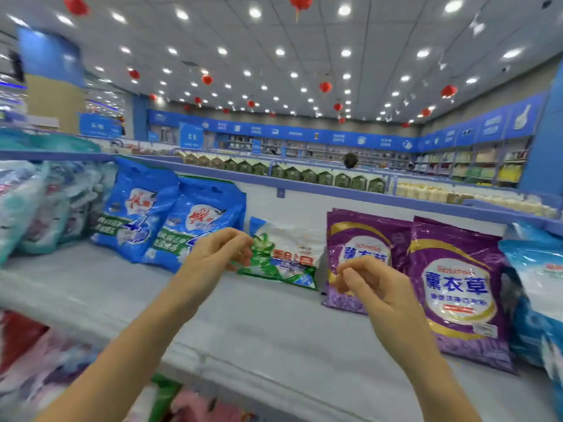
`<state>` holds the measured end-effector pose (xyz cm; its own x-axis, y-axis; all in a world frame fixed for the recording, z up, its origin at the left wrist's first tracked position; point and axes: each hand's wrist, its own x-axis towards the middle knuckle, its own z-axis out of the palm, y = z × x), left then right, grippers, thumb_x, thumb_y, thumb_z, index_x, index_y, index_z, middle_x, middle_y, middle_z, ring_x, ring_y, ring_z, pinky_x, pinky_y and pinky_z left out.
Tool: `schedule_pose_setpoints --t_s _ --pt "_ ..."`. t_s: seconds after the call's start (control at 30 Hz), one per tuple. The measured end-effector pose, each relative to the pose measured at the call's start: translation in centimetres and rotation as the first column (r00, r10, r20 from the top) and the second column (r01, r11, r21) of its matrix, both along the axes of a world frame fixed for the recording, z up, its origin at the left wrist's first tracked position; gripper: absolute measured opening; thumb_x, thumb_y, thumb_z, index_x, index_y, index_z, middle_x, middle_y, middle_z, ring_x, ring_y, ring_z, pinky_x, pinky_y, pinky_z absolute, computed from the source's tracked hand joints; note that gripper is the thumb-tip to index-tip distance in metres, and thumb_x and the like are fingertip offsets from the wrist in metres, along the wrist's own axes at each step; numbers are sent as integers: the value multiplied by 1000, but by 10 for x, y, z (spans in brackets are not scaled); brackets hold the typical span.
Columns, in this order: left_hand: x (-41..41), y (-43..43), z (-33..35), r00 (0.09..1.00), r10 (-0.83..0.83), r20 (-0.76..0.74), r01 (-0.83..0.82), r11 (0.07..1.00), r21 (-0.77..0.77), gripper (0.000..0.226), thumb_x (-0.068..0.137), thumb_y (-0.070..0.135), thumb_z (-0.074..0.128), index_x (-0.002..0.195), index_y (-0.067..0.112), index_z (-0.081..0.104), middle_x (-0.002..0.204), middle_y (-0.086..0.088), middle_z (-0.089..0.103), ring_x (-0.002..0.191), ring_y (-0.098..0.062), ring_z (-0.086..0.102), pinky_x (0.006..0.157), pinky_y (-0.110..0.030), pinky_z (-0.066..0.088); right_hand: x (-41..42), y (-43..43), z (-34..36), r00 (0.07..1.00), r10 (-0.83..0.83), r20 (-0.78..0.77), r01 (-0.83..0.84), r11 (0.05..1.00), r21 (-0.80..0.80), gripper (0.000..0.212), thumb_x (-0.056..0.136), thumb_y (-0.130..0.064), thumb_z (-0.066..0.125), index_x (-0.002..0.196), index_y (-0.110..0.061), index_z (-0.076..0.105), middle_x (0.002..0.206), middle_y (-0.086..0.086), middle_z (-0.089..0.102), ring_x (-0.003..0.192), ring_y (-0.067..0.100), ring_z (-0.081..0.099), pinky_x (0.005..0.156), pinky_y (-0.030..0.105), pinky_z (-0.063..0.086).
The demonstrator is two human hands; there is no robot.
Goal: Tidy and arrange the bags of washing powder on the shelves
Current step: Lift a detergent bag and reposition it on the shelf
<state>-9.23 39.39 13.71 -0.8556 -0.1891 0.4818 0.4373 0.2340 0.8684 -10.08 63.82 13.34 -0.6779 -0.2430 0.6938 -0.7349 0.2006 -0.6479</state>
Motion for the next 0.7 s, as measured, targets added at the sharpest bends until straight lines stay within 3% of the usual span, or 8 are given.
schedule_pose_setpoints --t_s 0.1,0.23,0.3,0.4,0.53,0.63,0.7 --pt "69 -82 -19 984 168 -65 -166 986 36 23 80 36 53 81 19 68 70 5 69 66 -5 64 62 -13 48 18 -51 1 996 88 1 -87 987 -136 11 87 -14 55 81 -13 64 75 -3 71 67 8 67 64 12 50" --pt "178 -184 -55 921 384 -63 -381 923 57 13 86 35 61 82 31 72 72 3 70 65 -5 64 61 -14 51 53 -127 -8 986 167 8 -157 943 -292 19 87 -27 50 76 -24 66 70 -5 69 65 6 64 62 15 52" --pt "237 -234 -74 859 508 -63 -499 858 125 19 85 32 55 81 32 74 71 3 71 65 -5 65 62 -14 52 75 -167 -19 978 207 30 -185 921 -343 24 93 -29 51 76 -28 69 70 -5 68 64 7 62 59 16 51" --pt "326 -302 -102 724 690 -7 -674 709 207 32 95 18 45 78 21 72 67 5 70 61 -2 64 59 -11 51 108 -231 -45 947 289 143 -212 892 -399 28 83 -52 53 75 -30 70 67 -6 67 59 7 60 55 13 49" --pt "435 -357 -132 552 832 63 -826 535 176 33 100 11 38 82 16 65 64 8 69 61 -1 64 57 -9 49 144 -319 -98 893 350 282 -247 906 -344 40 98 -25 43 70 -35 70 63 -10 67 55 1 59 47 10 46" --pt "492 -380 -147 461 879 124 -880 435 190 39 99 10 38 74 15 68 64 9 69 60 -1 64 58 -10 49 174 -379 -128 833 416 365 -303 895 -327 42 99 -15 41 70 -28 69 63 -9 66 55 3 58 53 11 49" --pt "521 -392 -158 406 898 170 -908 374 190 32 99 9 39 80 14 63 63 9 68 59 -1 64 58 -9 49 194 -416 -141 791 456 409 -350 884 -309 37 99 -11 39 75 -22 66 64 -10 67 56 2 59 55 10 49"
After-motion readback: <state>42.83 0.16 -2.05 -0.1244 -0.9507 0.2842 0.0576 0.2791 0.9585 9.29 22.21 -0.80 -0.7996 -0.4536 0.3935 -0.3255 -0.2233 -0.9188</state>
